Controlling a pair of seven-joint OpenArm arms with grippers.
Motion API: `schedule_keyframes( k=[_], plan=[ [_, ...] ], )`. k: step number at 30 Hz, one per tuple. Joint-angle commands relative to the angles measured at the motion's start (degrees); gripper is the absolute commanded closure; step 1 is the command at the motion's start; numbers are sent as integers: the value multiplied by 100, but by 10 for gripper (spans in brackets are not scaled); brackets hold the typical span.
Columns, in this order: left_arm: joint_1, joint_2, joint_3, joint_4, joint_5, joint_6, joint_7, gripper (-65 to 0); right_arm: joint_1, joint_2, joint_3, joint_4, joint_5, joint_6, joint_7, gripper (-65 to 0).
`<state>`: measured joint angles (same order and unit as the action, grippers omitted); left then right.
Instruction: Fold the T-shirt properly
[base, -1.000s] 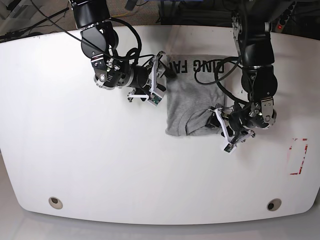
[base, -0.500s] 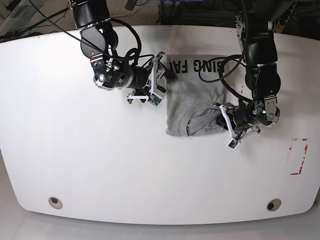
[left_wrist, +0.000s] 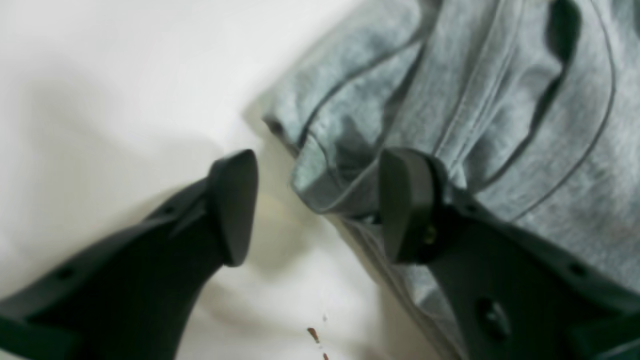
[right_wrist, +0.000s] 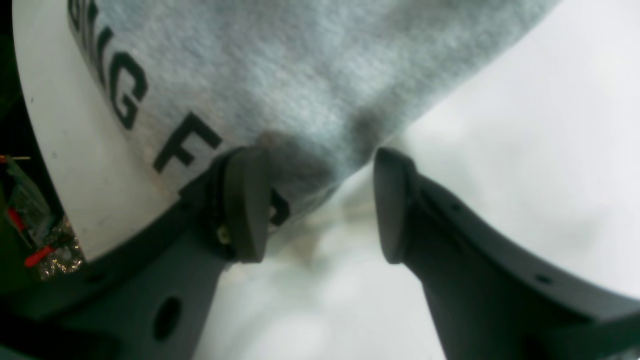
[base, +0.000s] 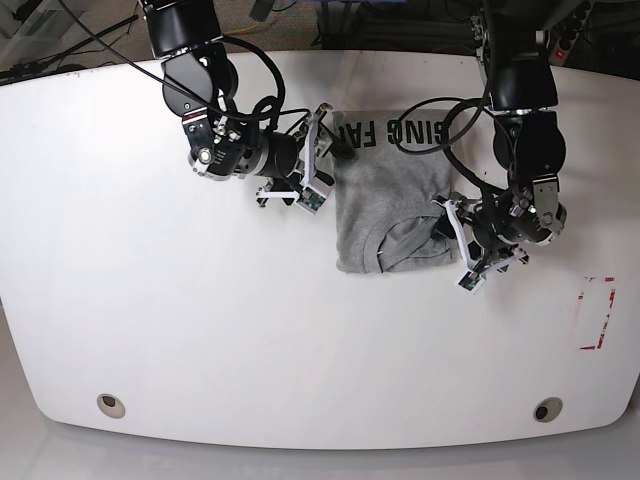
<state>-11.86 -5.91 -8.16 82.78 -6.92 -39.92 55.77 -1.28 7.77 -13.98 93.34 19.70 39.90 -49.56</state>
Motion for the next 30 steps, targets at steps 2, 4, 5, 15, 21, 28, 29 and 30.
schedule_keyframes(
  k=[2,4,5,15,21,28,29,30],
  plan=[
    [-129,-29,241,-10,-69,-8,-87,-369,88,-8,22,130,109,10,134,-306],
    [-129,-125,364,-63,-77,-8,-87,-369,88,-8,22,130,109,10,134,-306],
    [-129,-187,425,-98,-86,-8,-113,-368,88,-8,22,130,109,10,134,-306],
    [-181,-196,495,-204,-42,-8,-139,-90,71,-8,22,130,109,10,134,-306],
    [-181,-222,495,-1,-42,-8,-139,-4,62,-17,31,130,109,10,134,-306],
    [-181,-231,487,702,-42,-8,-95,-1,62,-122,13,139,109,10,134,-306],
    [-181,-231,495,790,-42,-8,-95,-1,62,-122,4,139,109,10,134,-306],
    [-190,-231,495,834,-34,-8,-95,-1,53,-122,4,139,109,10,134,-306]
  ],
)
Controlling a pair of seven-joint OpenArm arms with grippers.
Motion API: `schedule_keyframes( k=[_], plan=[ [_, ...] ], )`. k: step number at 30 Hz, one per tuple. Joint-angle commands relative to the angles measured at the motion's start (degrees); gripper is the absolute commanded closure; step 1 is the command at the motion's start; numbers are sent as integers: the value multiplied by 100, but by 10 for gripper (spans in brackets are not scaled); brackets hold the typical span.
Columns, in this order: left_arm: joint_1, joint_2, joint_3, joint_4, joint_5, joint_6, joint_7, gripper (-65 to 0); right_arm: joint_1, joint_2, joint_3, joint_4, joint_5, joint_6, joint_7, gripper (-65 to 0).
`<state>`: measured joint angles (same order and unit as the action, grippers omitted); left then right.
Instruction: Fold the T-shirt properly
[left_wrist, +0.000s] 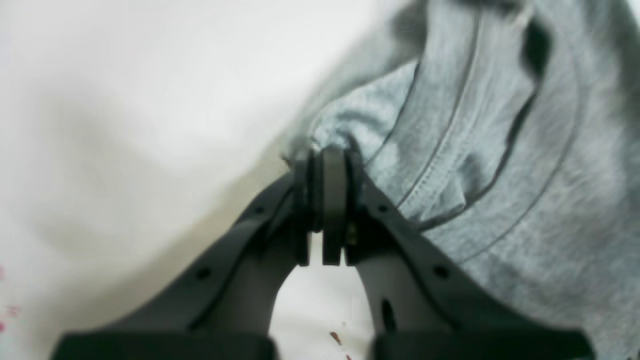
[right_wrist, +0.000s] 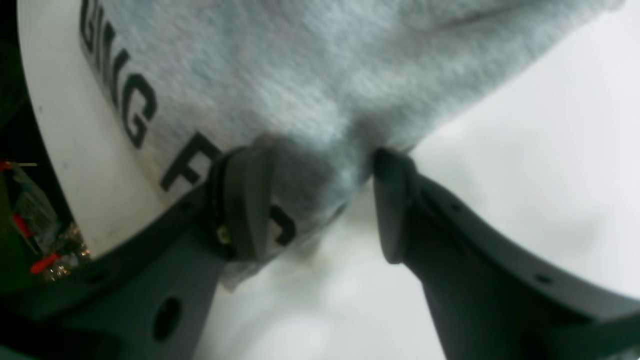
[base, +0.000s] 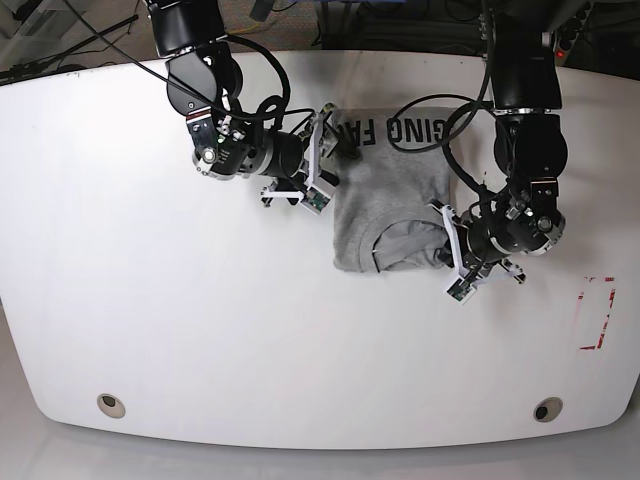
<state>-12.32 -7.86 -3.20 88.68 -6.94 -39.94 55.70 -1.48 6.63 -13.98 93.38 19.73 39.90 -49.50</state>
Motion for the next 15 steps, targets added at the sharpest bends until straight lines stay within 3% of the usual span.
schedule_keyframes(
  k=[1,6,15],
  plan=[
    [-153,-36,-1,270,-31,-6,-89,-1,73,-8,4,134,107,10,128,-306],
    [-390,-36,-1,121,-14,-1,-89,-3,73,-17,4,134,107,10,128,-306],
    [-927,-1,-1,-759,654,-6,-124,-32,73,9,4,143,107,10,128,-306]
  ],
)
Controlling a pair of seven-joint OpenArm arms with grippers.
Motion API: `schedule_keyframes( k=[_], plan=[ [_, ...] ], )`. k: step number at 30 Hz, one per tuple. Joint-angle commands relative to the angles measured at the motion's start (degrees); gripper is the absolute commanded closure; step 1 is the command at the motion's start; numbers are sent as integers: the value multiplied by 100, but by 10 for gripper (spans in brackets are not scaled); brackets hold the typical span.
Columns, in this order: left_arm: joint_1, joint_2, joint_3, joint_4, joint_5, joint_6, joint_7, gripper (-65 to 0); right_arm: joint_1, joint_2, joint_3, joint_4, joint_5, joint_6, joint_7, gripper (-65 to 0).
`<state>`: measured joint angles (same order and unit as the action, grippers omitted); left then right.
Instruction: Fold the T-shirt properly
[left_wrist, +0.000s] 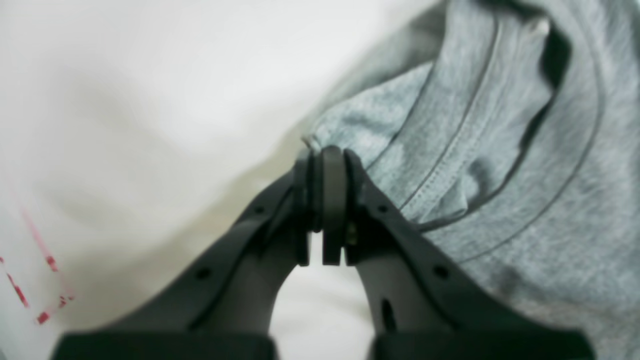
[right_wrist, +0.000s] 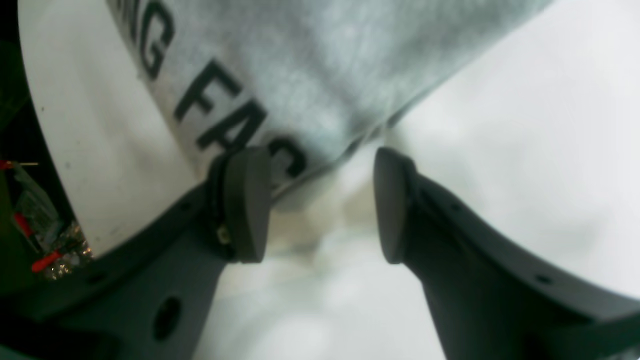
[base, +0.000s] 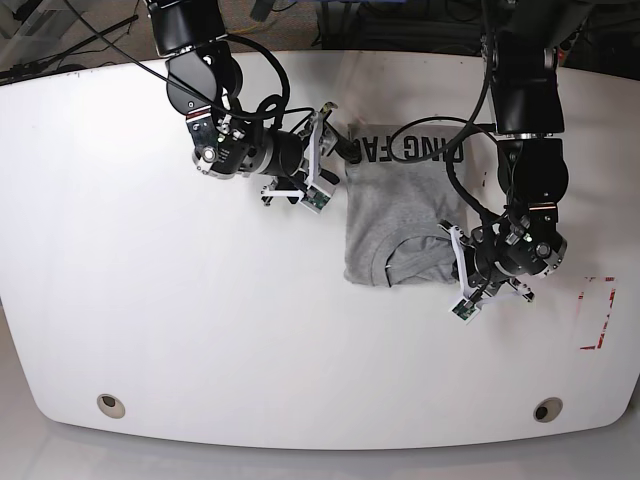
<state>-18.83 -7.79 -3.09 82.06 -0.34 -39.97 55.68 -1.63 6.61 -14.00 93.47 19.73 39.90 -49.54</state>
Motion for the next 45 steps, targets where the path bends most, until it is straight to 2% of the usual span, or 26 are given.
schedule_keyframes(
  k=[1,2,8,10,15,22,29,34,40,45],
  plan=[
    [-337,-8,-12,-167,-6,-3,-122,-61,88,11,7,134,107,10,132,-306],
    [-372,-16,-12,-193,-6,1,-122,-89,88,11,7,134,107,10,132,-306],
    [-513,-43,-20,-193,-6,10,-122,-349,35,3,-2,433,107,10,132,-306],
    [-539,-60,-29,-105,-6,10,-122,-374,0,3,-2,530,107,10,123,-306],
    [-469,-245,-38,765,-58,-3,-87,-374,0,3,24,635,107,10,123,-306],
    [674,-403,94,2225,-58,-3,-87,-374,563,3,209,301,98,10,123,-306],
    [1896,-456,147,3051,-58,-3,-87,-374,1336,-33,472,-323,107,10,123,-306],
    [2573,-526,-91,3244,-67,-3,-104,-374,1890,-349,481,-894,107,10,123,-306],
    [2925,-526,-504,3244,-67,-3,-87,-372,2295,-780,464,-1580,107,10,123,-306],
    [3153,-526,-539,3244,-67,-3,-87,-371,2400,-1158,455,-2222,80,10,132,-306]
  ],
)
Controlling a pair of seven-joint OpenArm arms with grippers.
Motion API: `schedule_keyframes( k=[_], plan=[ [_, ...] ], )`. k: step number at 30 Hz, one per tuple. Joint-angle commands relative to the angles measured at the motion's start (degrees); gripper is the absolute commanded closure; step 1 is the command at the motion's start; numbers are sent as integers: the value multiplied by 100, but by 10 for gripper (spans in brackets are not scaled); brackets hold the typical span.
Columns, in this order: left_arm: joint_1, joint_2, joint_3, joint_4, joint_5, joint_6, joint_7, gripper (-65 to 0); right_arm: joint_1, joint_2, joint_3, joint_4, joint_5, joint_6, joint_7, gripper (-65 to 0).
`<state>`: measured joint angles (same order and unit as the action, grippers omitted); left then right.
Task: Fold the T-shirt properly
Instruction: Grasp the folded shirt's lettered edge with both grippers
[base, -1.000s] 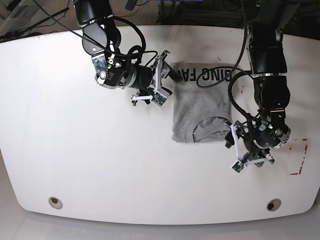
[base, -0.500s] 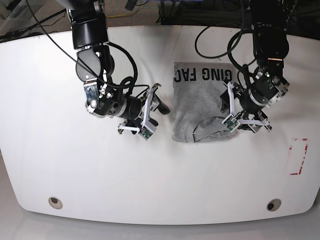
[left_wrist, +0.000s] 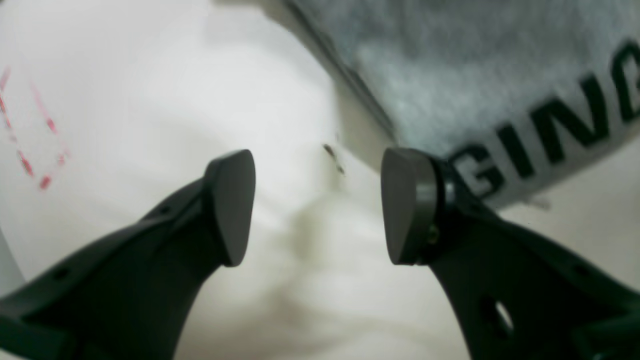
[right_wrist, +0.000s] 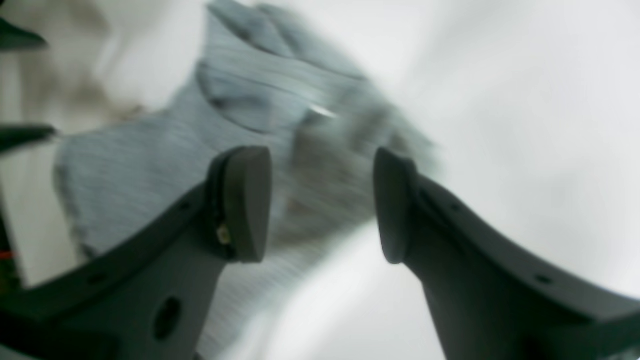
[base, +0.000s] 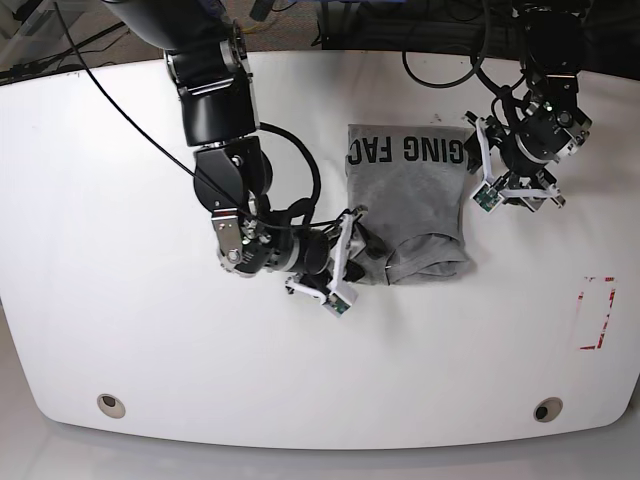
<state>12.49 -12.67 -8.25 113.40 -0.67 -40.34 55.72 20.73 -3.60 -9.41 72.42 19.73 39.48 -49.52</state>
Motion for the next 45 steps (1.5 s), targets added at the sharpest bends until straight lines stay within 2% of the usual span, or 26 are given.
schedule_keyframes(
  k=[1,6,11,16,20,25,31,35,38,41,45],
  plan=[
    [39,-39,-23,110,-34,34,-100,-371,173,-216,-13,-266,45,52,156,-306],
    [65,-30,-6,-4,-34,34,-117,-371,252,-287,-189,-926,36,52,666,-306],
    [21,84,12,-540,-26,34,-135,-371,428,74,-409,-1471,45,52,1317,-306],
    [-172,40,495,-1138,-26,34,-153,-371,683,364,-417,-1893,45,52,1730,-306],
    [-119,40,548,-1200,10,34,-276,-371,824,513,-409,-1910,36,52,1853,-306],
    [-75,23,539,-1279,10,34,-285,-371,973,549,-391,-1893,89,52,1818,-306],
    [-58,-206,487,-989,10,34,-276,-371,1061,663,-382,-1339,98,52,1404,-306],
    [-67,-294,12,-162,-34,34,-100,-372,938,698,-373,-460,98,52,684,-306],
    [-172,-276,-76,163,-43,34,58,-372,674,751,-373,305,98,52,279,-306],
    [-480,49,-120,172,-26,34,67,-372,235,742,-373,1043,98,52,-99,-306],
    [-700,471,-85,163,-17,34,67,-372,-337,742,-373,1527,98,52,-283,-306]
  ],
)
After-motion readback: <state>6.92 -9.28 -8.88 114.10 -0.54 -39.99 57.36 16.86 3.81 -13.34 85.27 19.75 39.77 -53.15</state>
